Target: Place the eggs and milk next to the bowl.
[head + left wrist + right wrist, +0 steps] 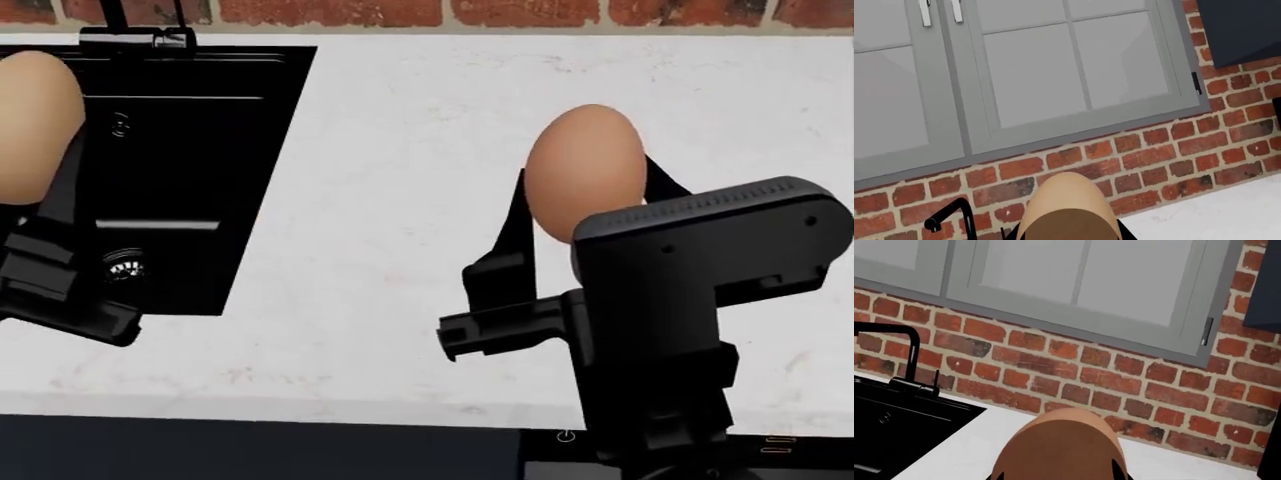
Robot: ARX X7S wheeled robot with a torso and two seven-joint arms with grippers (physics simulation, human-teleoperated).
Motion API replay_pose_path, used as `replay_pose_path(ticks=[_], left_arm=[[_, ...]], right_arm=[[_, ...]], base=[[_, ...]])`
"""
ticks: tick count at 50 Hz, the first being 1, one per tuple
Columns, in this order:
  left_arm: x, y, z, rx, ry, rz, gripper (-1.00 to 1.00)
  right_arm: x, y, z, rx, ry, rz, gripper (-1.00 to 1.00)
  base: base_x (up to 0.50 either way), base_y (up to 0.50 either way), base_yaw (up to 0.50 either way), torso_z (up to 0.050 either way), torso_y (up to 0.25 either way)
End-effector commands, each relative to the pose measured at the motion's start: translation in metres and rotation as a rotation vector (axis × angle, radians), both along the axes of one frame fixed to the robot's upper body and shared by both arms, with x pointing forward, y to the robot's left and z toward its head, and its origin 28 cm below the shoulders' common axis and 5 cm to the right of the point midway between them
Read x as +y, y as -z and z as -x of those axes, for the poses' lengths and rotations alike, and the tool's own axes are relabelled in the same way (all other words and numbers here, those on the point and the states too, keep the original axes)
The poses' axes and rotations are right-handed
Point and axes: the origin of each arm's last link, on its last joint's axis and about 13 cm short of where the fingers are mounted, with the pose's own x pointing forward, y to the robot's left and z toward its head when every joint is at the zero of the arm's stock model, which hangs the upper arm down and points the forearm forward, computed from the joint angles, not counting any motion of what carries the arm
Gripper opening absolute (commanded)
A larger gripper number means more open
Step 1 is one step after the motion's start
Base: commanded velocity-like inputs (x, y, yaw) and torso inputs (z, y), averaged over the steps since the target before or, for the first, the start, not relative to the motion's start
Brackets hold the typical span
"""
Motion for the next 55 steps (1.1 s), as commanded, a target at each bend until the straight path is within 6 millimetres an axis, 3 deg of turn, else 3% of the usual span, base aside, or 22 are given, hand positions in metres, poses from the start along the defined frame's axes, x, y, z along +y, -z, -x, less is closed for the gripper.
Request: replay_pose_path(ticks=[1,55], left_arm=[[0.0003,-0.0021,0.0011,-0.005,0.004,0.023,-1.00],[-0.0010,0.0069,-0.0020,0.012,0.027,0.033,-1.00]], right_arm=[[0.0004,-0.0006,0.0017,-0.006,-0.009,-0.017,-1.00],[0.0027,0.0015,0.0047,0.028,-0.031,-0.010,-1.00]], base=[[-0.04,-0.50,0.00,0.000,0.000],[-0.05,-0.50,0.00,0.000,0.000]])
